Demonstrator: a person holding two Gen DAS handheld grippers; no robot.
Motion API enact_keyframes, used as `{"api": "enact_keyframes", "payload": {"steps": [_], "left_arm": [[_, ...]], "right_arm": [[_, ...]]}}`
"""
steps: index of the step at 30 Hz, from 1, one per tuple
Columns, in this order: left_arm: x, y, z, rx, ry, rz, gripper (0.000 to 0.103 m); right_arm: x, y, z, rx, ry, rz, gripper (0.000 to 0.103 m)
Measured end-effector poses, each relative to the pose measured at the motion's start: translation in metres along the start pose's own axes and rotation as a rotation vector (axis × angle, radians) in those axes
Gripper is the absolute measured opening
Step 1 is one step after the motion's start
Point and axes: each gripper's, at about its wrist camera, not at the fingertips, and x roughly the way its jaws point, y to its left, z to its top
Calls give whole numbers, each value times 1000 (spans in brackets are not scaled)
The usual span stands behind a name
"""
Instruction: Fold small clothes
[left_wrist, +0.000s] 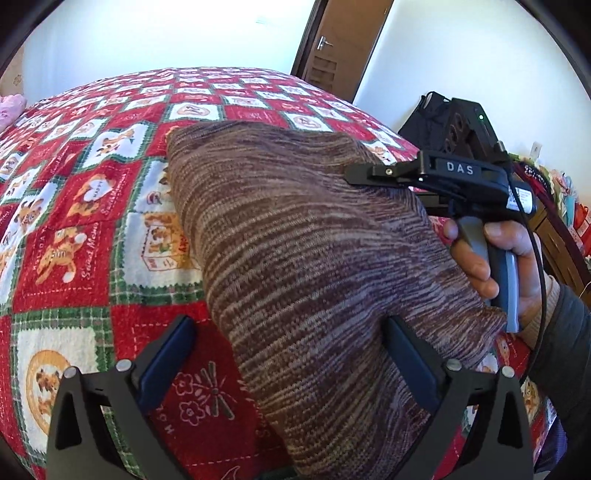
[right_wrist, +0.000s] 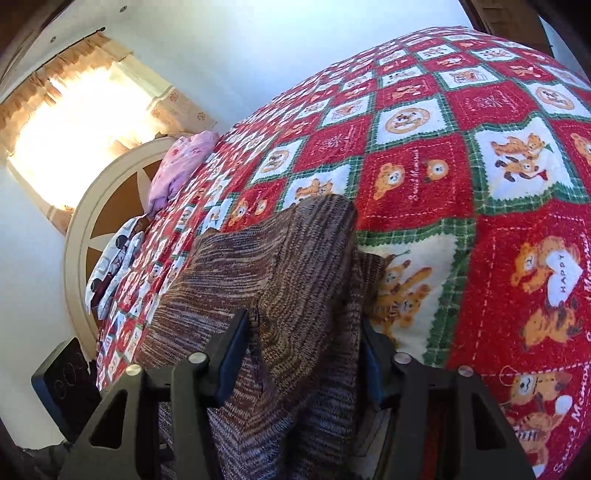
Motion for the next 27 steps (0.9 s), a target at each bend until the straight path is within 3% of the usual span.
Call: {"api": "enact_keyframes", "payload": {"steps": [4, 9, 10, 11, 12, 13, 18, 21, 27], "left_arm": [[2, -2, 1, 9, 2, 5, 103], [0, -3, 1, 15, -6, -5, 99], [-1, -4, 1, 19, -10, -6, 96], [-3, -5, 0, 29, -16, -27, 83], [-4, -7, -1, 38, -16, -40, 77], [-4, -8, -1, 44, -18, -34, 75], [-14, -2, -3, 12, -26, -58, 46], [-25, 3, -5, -15, -26, -93, 37], [-56, 0, -15, 0, -45, -92, 33]], "right_arm": [[-4, -12, 0, 60, -5, 31, 38], [-5, 1, -6, 20, -11, -11, 28], [-5, 5, -8, 11, -13, -17, 27], [-5, 7, -9, 4, -16, -22, 26], [-6, 10, -10, -6, -22, -29, 26], [-8, 14, -12, -13, -29, -37, 25], [-21, 29, -19, -21, -72, -34, 25], [-28, 41, -24, -27, -92, -34, 24], [-35, 79, -33, -54, -98, 3, 24]]}}
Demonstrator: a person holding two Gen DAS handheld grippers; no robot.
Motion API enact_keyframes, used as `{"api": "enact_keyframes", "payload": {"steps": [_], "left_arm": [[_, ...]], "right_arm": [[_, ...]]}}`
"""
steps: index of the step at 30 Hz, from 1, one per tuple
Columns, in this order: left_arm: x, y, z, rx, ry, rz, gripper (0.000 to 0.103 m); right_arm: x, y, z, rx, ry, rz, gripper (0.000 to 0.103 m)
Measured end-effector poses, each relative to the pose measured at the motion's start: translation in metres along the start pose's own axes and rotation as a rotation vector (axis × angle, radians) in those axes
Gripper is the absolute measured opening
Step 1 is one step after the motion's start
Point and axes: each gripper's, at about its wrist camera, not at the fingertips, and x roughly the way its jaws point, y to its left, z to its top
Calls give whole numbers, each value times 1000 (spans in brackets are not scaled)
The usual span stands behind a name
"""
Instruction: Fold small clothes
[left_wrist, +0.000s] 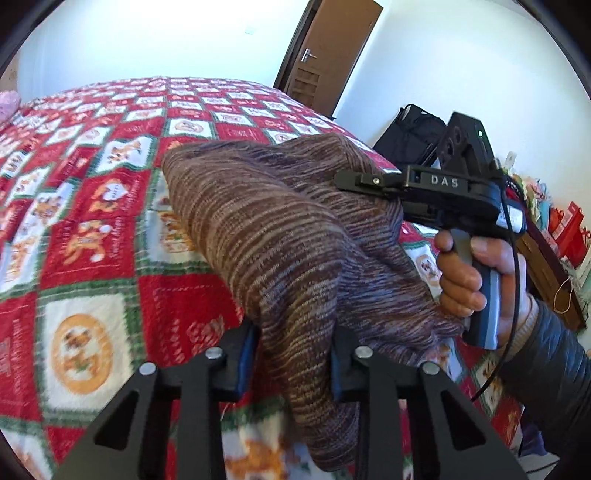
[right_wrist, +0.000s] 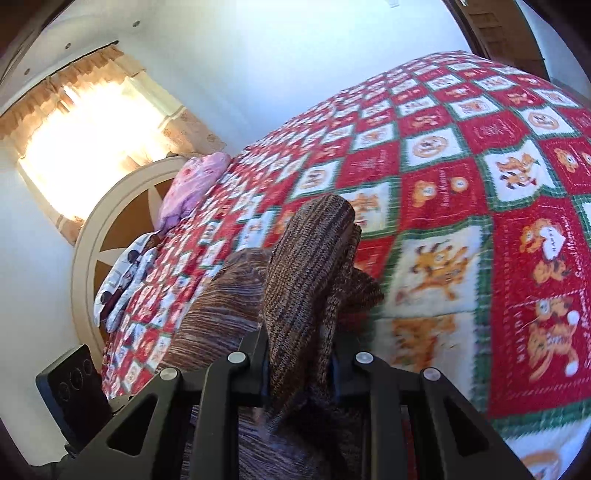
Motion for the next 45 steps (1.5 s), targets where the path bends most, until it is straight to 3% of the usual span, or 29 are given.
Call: {"api": "enact_keyframes", "payload": {"steps": [12, 24, 45], "left_arm": [[-81, 29, -38, -77, -72, 72, 32], [-164, 73, -78, -165, -173, 215, 31], [-250, 147, -148, -328, -228, 414, 32]], "right_arm": [[27, 91, -23, -64, 53, 124, 24], [92, 202, -45, -152, 140, 261, 23], [208, 321, -97, -211, 313, 359, 23]]}}
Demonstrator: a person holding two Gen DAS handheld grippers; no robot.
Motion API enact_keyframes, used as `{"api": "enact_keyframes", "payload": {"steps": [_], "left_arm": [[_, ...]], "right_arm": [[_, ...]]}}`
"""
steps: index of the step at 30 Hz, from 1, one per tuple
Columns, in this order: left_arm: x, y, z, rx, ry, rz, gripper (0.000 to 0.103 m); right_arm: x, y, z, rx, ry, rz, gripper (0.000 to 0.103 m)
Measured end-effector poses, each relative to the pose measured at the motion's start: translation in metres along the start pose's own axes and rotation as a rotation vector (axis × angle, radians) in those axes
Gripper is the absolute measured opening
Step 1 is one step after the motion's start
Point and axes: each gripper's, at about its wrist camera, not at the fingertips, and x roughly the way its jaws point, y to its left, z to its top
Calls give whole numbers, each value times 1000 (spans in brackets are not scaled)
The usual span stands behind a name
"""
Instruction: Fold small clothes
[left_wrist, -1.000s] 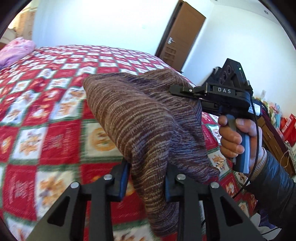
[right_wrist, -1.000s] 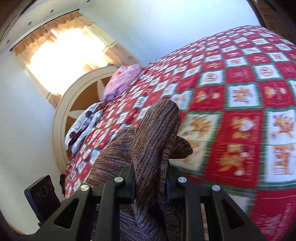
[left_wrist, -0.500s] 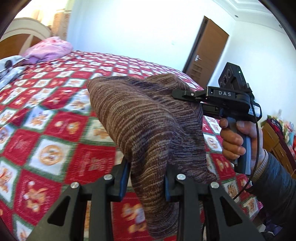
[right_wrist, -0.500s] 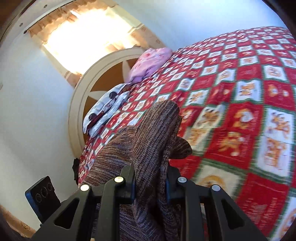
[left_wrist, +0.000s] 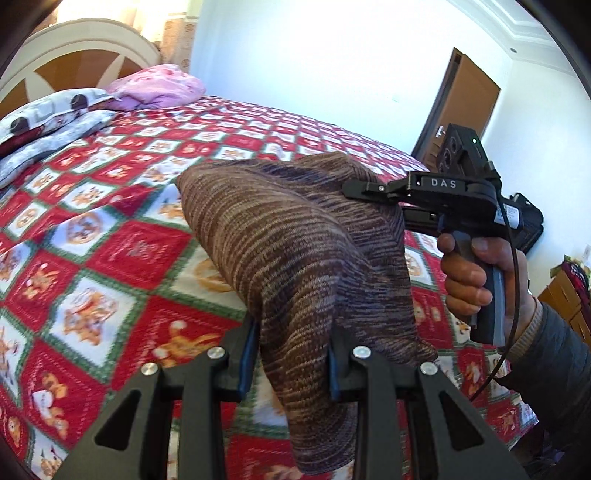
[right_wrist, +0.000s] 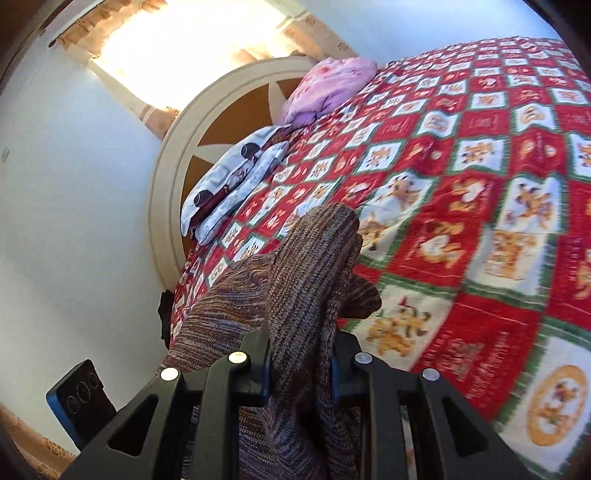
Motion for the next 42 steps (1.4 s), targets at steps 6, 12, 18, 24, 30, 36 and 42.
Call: {"api": "enact_keyframes", "payload": {"steps": [6, 12, 18, 24, 30, 36, 42], "left_arm": [[-2, 17, -8, -31, 5, 9, 32], [-5, 27, -15, -54, 12, 9, 32], [1, 34, -22, -73, 31, 7, 32], [4, 40, -29, -84, 38, 11, 32], [4, 46, -37, -100, 35, 5, 32], [5, 46, -40, -104, 20, 6, 34], [6, 45, -42, -108, 16, 10, 37]], "right_arm": [[24, 7, 0, -10, 41, -12, 23], [42, 6, -2, -8, 72, -32, 23], [52, 4, -3, -3, 85, -39, 23], [60, 9, 1, -11, 92, -51, 23], [68, 6, 0, -9, 102, -67, 23], [76, -3, -3, 3, 116, -108, 23], [79, -4, -5, -6, 118, -132, 23]]}}
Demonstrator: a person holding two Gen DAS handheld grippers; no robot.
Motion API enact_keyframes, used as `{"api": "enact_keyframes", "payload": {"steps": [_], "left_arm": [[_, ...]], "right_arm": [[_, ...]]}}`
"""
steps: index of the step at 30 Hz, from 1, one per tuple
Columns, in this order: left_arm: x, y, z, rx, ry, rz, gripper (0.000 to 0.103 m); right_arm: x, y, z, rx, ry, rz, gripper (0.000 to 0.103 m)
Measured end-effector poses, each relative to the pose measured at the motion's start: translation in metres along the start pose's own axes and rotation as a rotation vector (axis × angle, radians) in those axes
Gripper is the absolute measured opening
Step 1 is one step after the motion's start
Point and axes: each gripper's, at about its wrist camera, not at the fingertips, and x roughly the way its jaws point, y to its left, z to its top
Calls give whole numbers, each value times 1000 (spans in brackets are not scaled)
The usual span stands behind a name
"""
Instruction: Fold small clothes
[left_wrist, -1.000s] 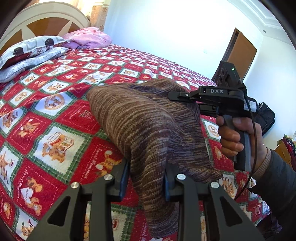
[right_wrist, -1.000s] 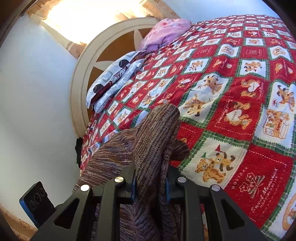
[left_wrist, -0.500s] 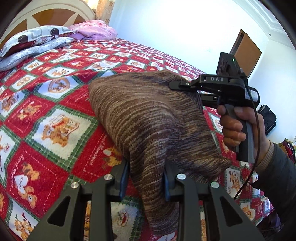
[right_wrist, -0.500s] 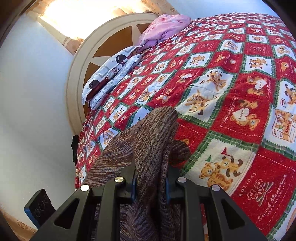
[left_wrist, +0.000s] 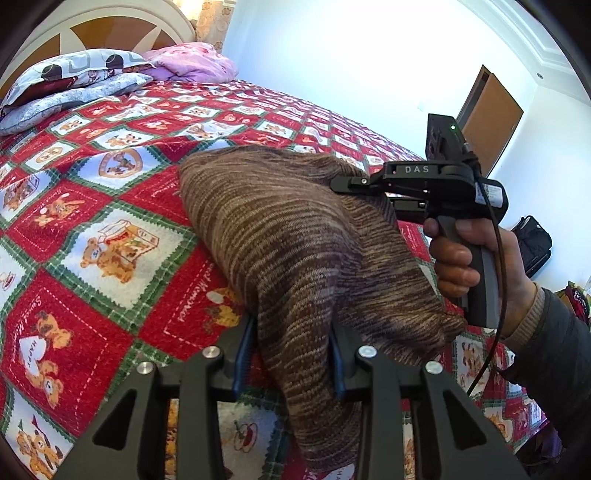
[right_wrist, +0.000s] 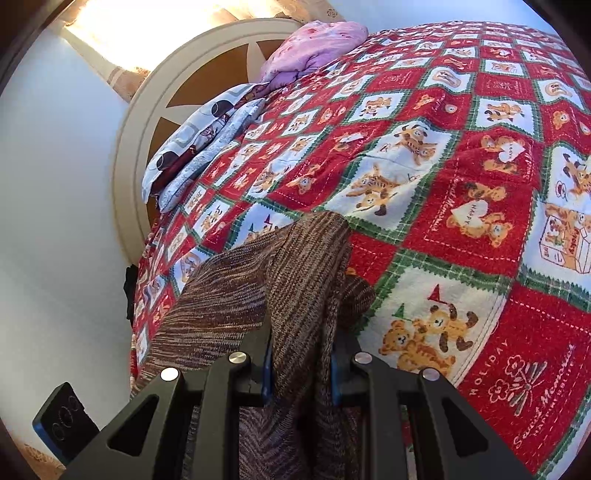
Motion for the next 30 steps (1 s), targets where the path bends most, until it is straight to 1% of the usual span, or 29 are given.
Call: {"api": "enact_keyframes", "payload": {"steps": [3, 6, 8, 9, 11, 13, 15, 18, 20, 21, 22, 23, 24, 26, 27, 29, 30], "left_arm": [[0, -1, -1, -2, 0, 2, 38], [-1, -3, -3, 10, 0, 16, 41], [-1, -4, -4, 7, 1, 22, 42], [-2, -5, -3, 7, 3, 25, 42], [-6, -11, -3, 35, -1, 48, 41], [-12, -18, -3, 76, -11, 75, 41], [-21, -24, -2, 104, -30, 86, 41], [-34, -27, 1, 110, -57, 87, 41], [-40, -26, 6, 110, -77, 92, 41], [-44, -25, 10, 111, -94, 101, 43], [-44, -24, 14, 113, -107, 110, 46], [-44, -21, 19, 112, -122, 129, 54], [-42, -19, 24, 108, -130, 143, 59], [-38, -12, 33, 98, -149, 149, 60], [-33, -7, 38, 90, -149, 159, 60], [-21, 1, 44, 77, -141, 168, 60], [-15, 3, 45, 73, -130, 173, 60]], "right_arm": [[7, -1, -3, -13, 13, -39, 23], [9, -4, -4, 2, 10, -40, 24], [8, -6, -5, 5, 10, -45, 25], [7, -5, -5, -5, 9, -57, 31], [8, -4, -5, -27, 8, -88, 37], [8, -2, -5, -42, 10, -95, 36], [8, -3, -4, -48, 14, -95, 36], [8, -3, -5, -56, 13, -97, 37], [-1, 1, -8, -97, -11, -128, 39], [-9, 3, -9, -111, -29, -141, 39], [-19, 6, -12, -120, -46, -146, 39], [-30, 8, -16, -129, -64, -149, 39], [-43, 12, -21, -135, -85, -144, 39], [-66, 22, -37, -152, -98, -83, 39], [-75, 30, -51, -181, -83, -47, 39], [-79, 38, -74, -225, -45, -84, 39], [-78, 37, -81, -226, -28, -100, 39]]}}
